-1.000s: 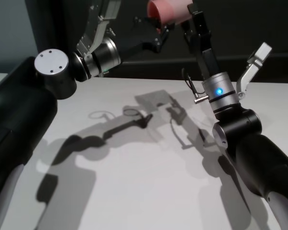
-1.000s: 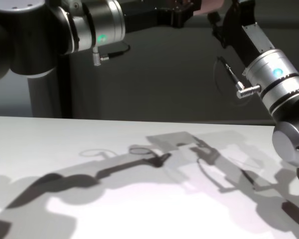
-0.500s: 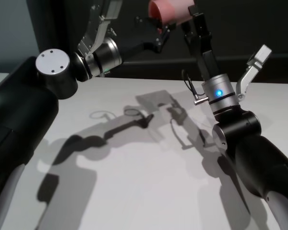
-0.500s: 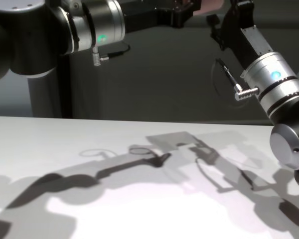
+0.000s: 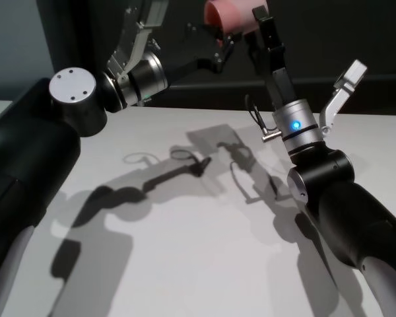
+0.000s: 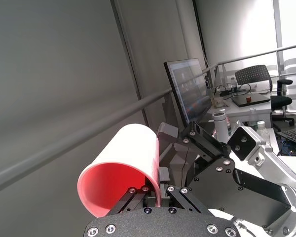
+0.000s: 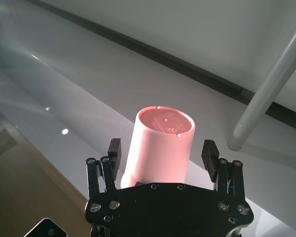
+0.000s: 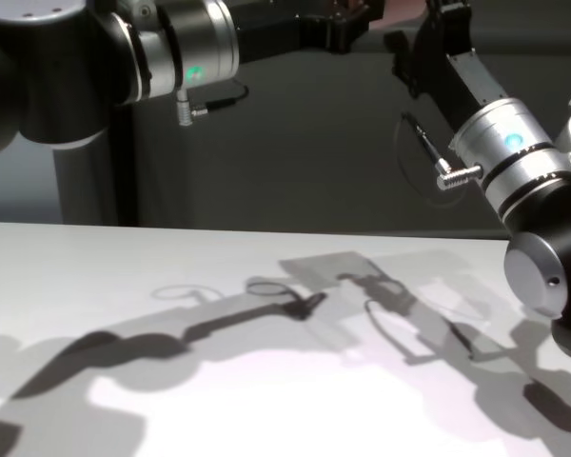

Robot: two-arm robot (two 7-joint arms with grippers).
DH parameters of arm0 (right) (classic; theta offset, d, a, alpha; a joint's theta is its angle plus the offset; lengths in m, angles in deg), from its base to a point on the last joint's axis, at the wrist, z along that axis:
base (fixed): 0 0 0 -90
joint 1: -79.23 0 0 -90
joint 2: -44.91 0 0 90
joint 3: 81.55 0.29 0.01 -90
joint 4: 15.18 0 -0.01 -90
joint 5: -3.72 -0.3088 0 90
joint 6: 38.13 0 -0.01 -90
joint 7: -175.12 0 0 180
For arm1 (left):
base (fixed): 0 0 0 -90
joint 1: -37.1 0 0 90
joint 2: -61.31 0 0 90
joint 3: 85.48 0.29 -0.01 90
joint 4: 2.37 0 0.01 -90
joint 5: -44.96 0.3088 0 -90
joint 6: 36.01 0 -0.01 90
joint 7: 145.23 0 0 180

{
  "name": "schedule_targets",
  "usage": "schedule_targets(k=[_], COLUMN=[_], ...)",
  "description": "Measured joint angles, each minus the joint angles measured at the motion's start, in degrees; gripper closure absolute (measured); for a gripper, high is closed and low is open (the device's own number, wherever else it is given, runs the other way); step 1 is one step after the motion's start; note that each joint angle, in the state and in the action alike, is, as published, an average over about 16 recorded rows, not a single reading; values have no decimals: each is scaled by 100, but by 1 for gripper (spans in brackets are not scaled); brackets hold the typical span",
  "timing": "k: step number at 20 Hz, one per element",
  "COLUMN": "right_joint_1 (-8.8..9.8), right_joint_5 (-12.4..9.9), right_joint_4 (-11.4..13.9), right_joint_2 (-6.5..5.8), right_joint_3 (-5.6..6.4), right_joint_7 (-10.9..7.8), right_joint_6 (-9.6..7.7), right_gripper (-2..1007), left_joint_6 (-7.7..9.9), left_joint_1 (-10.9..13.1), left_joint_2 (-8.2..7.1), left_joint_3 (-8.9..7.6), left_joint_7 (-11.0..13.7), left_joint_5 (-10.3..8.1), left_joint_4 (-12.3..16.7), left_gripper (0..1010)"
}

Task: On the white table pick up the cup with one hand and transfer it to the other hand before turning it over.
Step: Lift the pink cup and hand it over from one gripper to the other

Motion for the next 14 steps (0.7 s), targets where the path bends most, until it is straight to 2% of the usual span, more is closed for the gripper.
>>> schedule_targets(k=[9,14], right_joint_1=[-44,-87], right_joint_5=[69,82], right_joint_4=[41,24], right_joint_2=[21,24], right_joint_3=[94,137], right_joint_7=[153,151], right_joint_6=[20,17], right_gripper=[3,3], left_joint_6=[0,0], left_joint_1=[0,0], left_joint_2=[0,0], left_joint_3=[0,0], left_joint_7=[0,0], left_joint_5=[0,0], left_joint_4=[0,0], left_gripper=[959,959])
